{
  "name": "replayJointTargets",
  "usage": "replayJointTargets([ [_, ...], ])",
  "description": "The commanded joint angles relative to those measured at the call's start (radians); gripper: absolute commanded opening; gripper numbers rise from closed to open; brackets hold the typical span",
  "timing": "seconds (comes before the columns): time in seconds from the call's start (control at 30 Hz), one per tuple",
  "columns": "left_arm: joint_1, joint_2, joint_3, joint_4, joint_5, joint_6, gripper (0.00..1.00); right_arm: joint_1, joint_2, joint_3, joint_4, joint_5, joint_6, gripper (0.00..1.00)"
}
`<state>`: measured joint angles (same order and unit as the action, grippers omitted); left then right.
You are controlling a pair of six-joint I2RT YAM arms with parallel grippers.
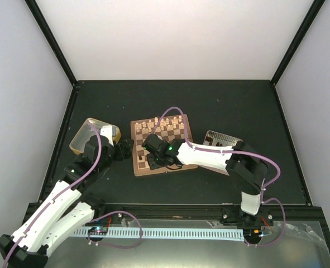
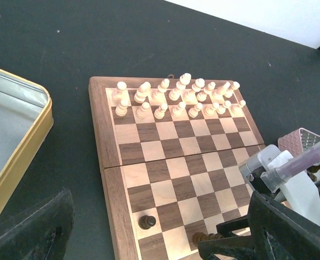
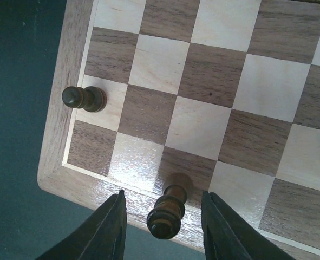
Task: Set up the chess pieces on the board
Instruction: Adjust the chess piece on the chessboard, then pick up the chess piece from the storage box.
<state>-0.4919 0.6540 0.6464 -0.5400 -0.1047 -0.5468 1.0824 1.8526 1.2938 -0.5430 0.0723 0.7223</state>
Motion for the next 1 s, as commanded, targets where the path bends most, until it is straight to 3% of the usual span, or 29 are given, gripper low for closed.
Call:
replayJointTargets([
  [0.0,0.006,-0.01,0.016,-0.011,-0.005,-0.006,0.89,0.003,-0.001,0.019,-0.013,0.035,-0.009,0.39],
  [0.3,0.006,-0.009,0.038,-0.006,0.009,0.033,0.9,-0.065,-0.27,-0.142,0.037,0.166,0.058,0.42],
  [0.6,0.006,0.021,0.037,0.076,0.103,0.061,0.9,-0.389,-0.575,-0.463,-0.018,0.247,0.108,0.43],
  [0.77,0.006,0.051,0.037,0.111,0.149,0.061,0.89,-0.559,-0.553,-0.523,-0.02,0.231,0.021,0.41],
  [0.97,0.006,0.069,0.04,0.121,0.169,0.054,0.88,-0.651,-0.443,-0.507,0.03,0.224,-0.053,0.35],
])
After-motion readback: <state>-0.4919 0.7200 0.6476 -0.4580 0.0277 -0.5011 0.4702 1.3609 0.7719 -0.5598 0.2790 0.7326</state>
